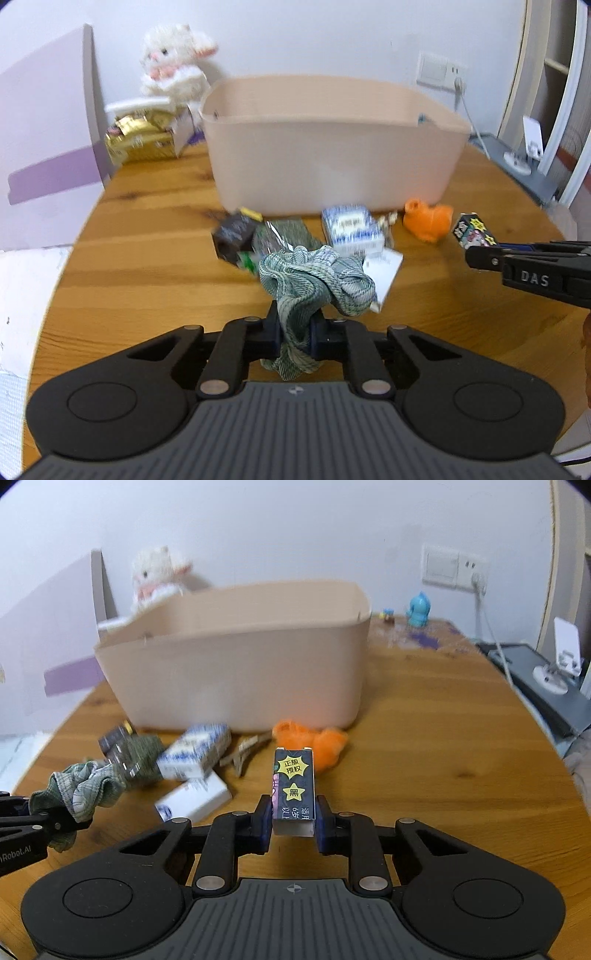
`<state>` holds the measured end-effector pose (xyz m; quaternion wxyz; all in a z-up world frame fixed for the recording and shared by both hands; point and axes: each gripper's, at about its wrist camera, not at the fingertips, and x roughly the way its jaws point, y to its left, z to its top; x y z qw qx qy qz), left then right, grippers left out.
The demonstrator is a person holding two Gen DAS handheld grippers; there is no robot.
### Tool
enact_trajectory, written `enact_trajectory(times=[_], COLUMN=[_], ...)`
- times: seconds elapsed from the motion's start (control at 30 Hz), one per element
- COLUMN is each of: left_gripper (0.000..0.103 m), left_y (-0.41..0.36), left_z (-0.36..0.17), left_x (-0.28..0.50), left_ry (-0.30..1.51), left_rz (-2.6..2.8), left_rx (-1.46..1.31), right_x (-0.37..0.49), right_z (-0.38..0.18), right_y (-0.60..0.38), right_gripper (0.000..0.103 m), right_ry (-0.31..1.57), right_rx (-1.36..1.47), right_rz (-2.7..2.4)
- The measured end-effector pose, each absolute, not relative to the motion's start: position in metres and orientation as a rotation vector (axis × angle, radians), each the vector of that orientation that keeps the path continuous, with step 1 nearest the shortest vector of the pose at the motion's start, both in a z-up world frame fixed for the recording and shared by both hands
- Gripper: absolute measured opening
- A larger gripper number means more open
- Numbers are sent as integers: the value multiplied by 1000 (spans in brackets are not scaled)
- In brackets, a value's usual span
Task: Organize objects
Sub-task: 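Carry the scrunchie into the bin and open the left tool while the right tool carries the black box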
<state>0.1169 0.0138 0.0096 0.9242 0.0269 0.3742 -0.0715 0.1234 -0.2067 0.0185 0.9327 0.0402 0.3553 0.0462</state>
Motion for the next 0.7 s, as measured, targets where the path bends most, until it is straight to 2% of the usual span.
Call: enact_trajectory(times=[0.4, 0.7], left_gripper=[16, 16], left_y=[21, -4], left_z=[77, 83], left_x=[140, 209], left_ry=[586, 582], left_rz=[-86, -89], left_rx=[82, 98], right_x=[142, 197], right_z=[77, 100], right_y=[-221, -215], right_gripper=[21, 21], right_ry=[564, 512], right_rx=[96, 87], right_rz=[79, 78])
